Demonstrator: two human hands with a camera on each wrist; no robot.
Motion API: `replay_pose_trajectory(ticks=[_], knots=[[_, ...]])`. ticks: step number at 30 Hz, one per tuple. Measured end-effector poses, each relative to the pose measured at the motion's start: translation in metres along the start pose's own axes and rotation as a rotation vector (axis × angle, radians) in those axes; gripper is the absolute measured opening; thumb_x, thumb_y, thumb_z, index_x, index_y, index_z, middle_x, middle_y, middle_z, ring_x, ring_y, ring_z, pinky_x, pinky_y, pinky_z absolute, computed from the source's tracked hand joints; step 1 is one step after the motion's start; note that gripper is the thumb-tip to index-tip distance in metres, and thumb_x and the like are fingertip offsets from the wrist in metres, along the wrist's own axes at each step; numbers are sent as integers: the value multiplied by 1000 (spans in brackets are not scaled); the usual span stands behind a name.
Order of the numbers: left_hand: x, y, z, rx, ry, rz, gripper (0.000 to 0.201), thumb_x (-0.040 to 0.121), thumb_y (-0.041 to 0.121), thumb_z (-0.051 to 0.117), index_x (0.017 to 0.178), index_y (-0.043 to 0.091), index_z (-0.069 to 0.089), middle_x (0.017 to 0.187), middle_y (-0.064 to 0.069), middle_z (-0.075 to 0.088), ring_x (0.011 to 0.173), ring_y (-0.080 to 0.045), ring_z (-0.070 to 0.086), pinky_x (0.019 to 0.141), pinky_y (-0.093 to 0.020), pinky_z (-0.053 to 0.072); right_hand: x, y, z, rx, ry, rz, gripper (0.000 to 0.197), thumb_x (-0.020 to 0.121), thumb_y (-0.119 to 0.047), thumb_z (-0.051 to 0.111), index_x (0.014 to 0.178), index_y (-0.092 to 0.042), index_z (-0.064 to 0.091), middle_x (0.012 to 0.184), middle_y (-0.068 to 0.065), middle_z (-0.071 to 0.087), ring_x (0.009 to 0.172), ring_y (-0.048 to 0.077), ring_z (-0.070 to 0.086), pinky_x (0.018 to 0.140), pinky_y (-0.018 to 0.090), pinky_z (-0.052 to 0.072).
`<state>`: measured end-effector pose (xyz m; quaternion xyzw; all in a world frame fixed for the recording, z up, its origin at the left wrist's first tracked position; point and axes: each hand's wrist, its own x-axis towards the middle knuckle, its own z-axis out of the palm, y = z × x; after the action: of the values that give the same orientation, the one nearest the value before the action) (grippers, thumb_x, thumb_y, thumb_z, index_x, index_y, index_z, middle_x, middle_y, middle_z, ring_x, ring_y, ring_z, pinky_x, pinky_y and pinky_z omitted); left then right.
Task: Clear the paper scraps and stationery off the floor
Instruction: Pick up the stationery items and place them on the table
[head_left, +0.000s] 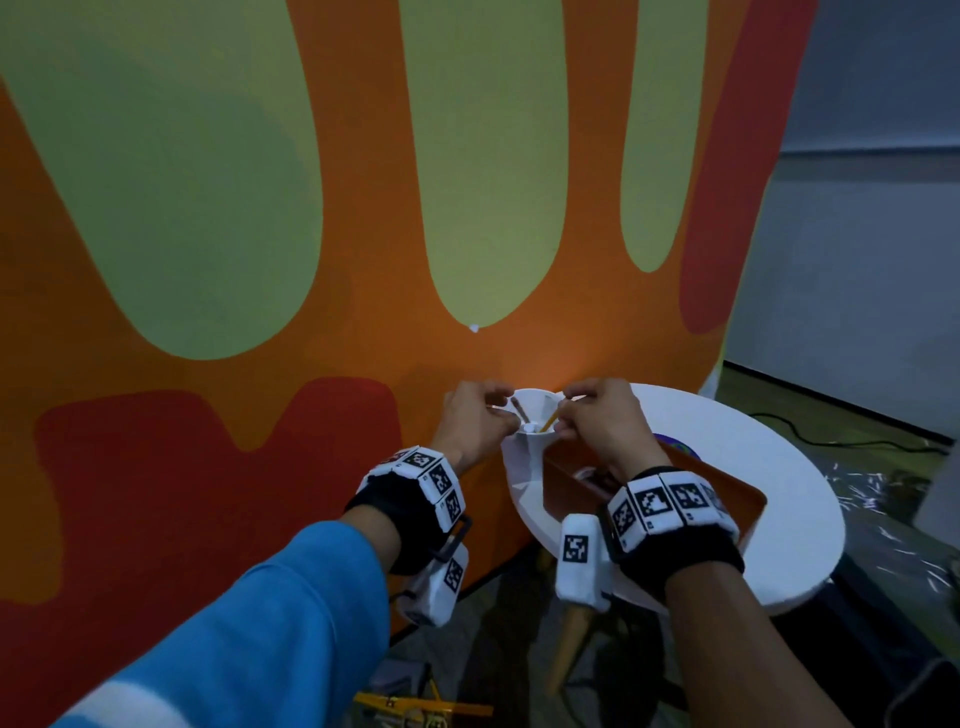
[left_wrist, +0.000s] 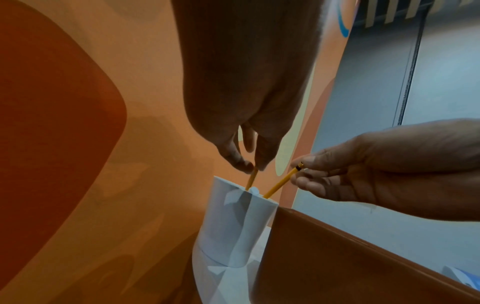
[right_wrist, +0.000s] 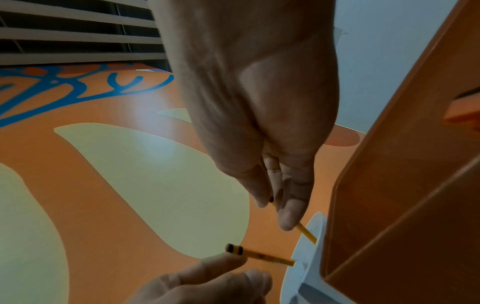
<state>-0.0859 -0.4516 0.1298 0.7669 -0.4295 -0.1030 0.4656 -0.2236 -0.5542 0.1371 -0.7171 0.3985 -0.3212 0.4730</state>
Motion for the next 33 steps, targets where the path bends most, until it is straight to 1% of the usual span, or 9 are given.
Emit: replay_pose_trajectory(ticks=[6, 10, 15, 18, 24, 27, 30, 31, 33], knots=[[-22, 2, -24, -21, 13, 45, 32, 81, 11, 77, 112, 15, 74, 106, 0, 74, 86, -8, 72, 86, -34, 60, -21, -19, -5, -114, -62, -61, 30, 83, -3, 65, 112, -12, 64, 79, 15, 71, 52, 20, 64, 50, 24, 48], [-43, 0, -45, -133, 41, 15, 25, 84, 10, 75, 109, 12, 74, 99, -1, 75, 78, -15, 74, 78, -39, 62, -40, -36, 2, -95, -115, -155, 23, 82, -10, 72, 105, -9, 68, 71, 13, 70, 46, 15, 58, 53, 27, 48], [-79, -21, -76, -135, 77, -34, 19, 89, 18, 73, 107, 12, 74, 96, -2, 74, 78, -13, 73, 71, -34, 62, -61, -41, 37, -77, -309, -160, 17, 85, -11, 74, 100, -8, 69, 64, 15, 67, 54, 21, 59, 59, 34, 52], [-103, -48, -90, -96, 62, -95, 15, 93, 21, 70, 104, 11, 73, 84, -3, 75, 75, -16, 73, 68, -32, 61, -70, -29, 69, -132, -395, -134, 16, 85, -9, 74, 99, -4, 67, 60, 11, 63, 48, 18, 56, 51, 28, 50], [-153, -162, -78, -76, -13, -405, 8, 92, 13, 68, 88, 7, 73, 76, -14, 74, 60, -17, 65, 62, -33, 59, -90, 47, 147, -388, -791, 65, 6, 89, -8, 70, 91, -2, 68, 68, 15, 65, 54, 21, 58, 55, 33, 52], [-177, -235, -51, -29, -94, -577, 11, 90, 6, 67, 80, 5, 72, 71, -11, 72, 59, -17, 67, 59, -33, 60, -100, 124, 181, -576, -855, 180, 11, 88, -3, 61, 80, 1, 69, 65, 19, 64, 55, 29, 60, 56, 36, 50], [-190, -296, -25, 33, -162, -690, 14, 88, 3, 65, 79, 1, 74, 74, -11, 74, 63, -20, 70, 61, -38, 62, -107, 192, 213, -792, -892, 179, 9, 83, -12, 66, 90, -7, 68, 94, 19, 70, 93, 36, 69, 74, 34, 51], [-193, -311, -15, 28, -175, -712, 15, 89, 2, 64, 77, 2, 74, 73, -12, 73, 64, -22, 70, 63, -41, 62, -108, 207, 220, -834, -889, 187, 17, 85, -15, 67, 100, -7, 69, 99, 17, 68, 100, 32, 67, 76, 30, 50], [-199, -339, 11, 24, -217, -750, 15, 92, 3, 62, 80, 5, 73, 72, -14, 73, 61, -21, 68, 62, -39, 61, -107, 234, 233, -891, -881, 187, 21, 86, -17, 68, 102, -3, 66, 100, 15, 66, 101, 30, 67, 73, 30, 51]])
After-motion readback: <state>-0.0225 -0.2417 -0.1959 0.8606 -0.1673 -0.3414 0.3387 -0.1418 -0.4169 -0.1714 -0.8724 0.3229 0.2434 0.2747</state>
